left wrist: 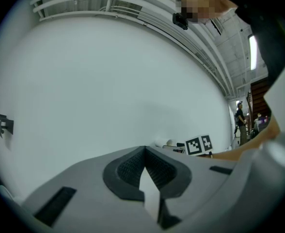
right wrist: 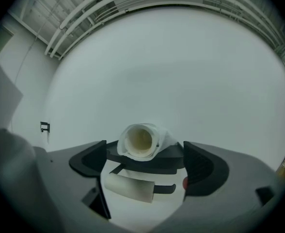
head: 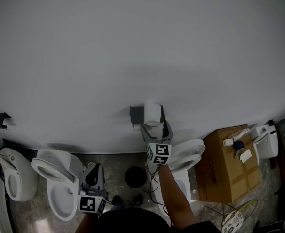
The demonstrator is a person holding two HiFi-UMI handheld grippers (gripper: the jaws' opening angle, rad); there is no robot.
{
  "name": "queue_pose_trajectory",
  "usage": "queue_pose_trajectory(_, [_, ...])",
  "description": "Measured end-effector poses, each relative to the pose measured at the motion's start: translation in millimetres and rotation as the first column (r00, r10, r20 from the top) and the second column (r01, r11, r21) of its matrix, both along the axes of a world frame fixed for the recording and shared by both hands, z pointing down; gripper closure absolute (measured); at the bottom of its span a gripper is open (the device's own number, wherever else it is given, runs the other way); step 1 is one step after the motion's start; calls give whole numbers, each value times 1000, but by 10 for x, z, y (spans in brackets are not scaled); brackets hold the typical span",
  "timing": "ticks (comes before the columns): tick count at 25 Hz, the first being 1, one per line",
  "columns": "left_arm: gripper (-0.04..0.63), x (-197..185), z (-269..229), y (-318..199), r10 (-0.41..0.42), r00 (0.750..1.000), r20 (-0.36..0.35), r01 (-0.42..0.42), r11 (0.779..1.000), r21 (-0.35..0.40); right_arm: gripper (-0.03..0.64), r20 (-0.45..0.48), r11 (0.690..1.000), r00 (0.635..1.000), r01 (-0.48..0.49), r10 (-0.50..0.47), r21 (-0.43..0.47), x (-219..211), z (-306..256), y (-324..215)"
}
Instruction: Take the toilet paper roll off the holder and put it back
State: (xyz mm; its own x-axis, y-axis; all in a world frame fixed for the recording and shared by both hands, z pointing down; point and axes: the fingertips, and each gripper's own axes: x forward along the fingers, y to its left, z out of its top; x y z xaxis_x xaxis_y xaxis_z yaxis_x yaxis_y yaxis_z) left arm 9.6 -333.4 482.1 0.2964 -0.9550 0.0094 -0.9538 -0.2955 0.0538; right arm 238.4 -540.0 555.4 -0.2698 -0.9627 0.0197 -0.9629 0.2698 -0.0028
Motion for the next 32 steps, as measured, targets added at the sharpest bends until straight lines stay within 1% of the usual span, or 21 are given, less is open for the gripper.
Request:
queue_pose_trajectory(2, [592,8,-28,-20,6,1000,-12,-6,1000,12,130,-3,1000,1000,-2,2,-4,-24,12,-48])
queue_pose_trajectory(6, [592,-43,42,-38,-8,1000,-12,8,1000,-12,189,-22,1000,1000,-10,10,3,-58,-4,-84])
queue_pose_trajectory(9, [592,-63,18,-58,-14,1000,-11,14,1000,-4,223,-32,1000,999,-17,18,12,-68,-24,-104])
queue_pose_trajectory(14, [592,-64,15,-74,-13,1000,-15,12,1000,-4,321,-47,999,998,-32,33,24,-55,-62,-126])
queue_pose_trajectory(19, [592,-63,10,-83,-2,1000,-8,2,1000,0,383,-68,999,997,-32,34,31,-89,-60,-130])
queue_pose_trajectory(24, [592,-87,-10,-84,-5,1000,-9,5,1000,9,390,-68,999,997,-36,39,39,-91,-64,-119])
queue_pose_trajectory(28, [592,-109,65,-65,-12,1000,-5,12,1000,-29,394,-76,999,996,-32,35,37,-96,-47,-115])
queue_pose_trajectory(32, [592,-76,-22,-85,4,1000,-21,-4,1000,-10,394,-91,999,995,-29,32,35,-107,-57,-124])
